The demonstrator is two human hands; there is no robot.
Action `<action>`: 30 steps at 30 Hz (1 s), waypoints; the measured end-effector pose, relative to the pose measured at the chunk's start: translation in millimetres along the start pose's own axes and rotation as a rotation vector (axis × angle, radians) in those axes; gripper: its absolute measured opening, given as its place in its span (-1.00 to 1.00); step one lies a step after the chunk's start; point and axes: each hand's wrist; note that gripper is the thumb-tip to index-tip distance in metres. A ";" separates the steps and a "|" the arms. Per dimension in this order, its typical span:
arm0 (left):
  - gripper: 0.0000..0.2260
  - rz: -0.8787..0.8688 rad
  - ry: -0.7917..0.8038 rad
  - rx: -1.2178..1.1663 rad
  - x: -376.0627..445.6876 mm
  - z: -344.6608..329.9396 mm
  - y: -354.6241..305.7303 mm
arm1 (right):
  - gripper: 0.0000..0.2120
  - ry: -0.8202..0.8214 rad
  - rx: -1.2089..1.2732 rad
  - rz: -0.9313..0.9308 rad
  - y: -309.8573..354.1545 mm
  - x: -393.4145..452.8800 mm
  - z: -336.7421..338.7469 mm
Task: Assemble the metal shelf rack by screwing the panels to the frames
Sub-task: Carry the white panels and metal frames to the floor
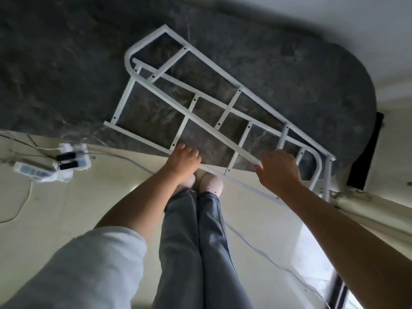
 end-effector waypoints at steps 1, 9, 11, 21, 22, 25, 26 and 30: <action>-0.91 0.012 -0.001 0.001 -5.6 -2.6 -0.6 | -0.64 0.001 0.004 0.011 2.9 -2.2 0.9; -0.83 0.133 0.165 -0.129 -112.3 4.9 10.4 | -0.49 0.027 -0.044 0.099 44.5 -31.8 14.4; -0.80 0.239 0.232 -0.143 -150.9 2.6 11.5 | -0.49 0.046 -0.078 0.130 60.2 -39.8 18.4; -0.74 0.805 0.489 -0.556 -328.5 -57.3 -38.9 | -0.57 0.019 -0.053 0.178 194.1 -93.2 21.1; -0.74 0.934 0.498 -0.668 -344.3 -65.4 -49.9 | -0.58 0.013 -0.067 0.192 211.1 -99.5 16.3; -0.76 1.319 0.435 -0.913 -396.7 -93.7 -89.4 | -0.58 -0.013 -0.107 0.275 262.7 -126.2 -8.0; -0.76 1.418 0.389 -0.982 -414.0 -102.6 -102.6 | -0.58 -0.014 -0.116 0.302 280.6 -138.1 -18.0; -0.71 1.657 0.218 -1.237 -483.7 -137.3 -145.5 | -0.57 0.014 -0.162 0.452 361.6 -199.1 -67.7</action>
Point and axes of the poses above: each hand's wrist, its own x-axis towards the middle knuckle, its own z-axis out of the back of the hand, y = z × x, and after that the axes turned 10 degrees about x, right-handed
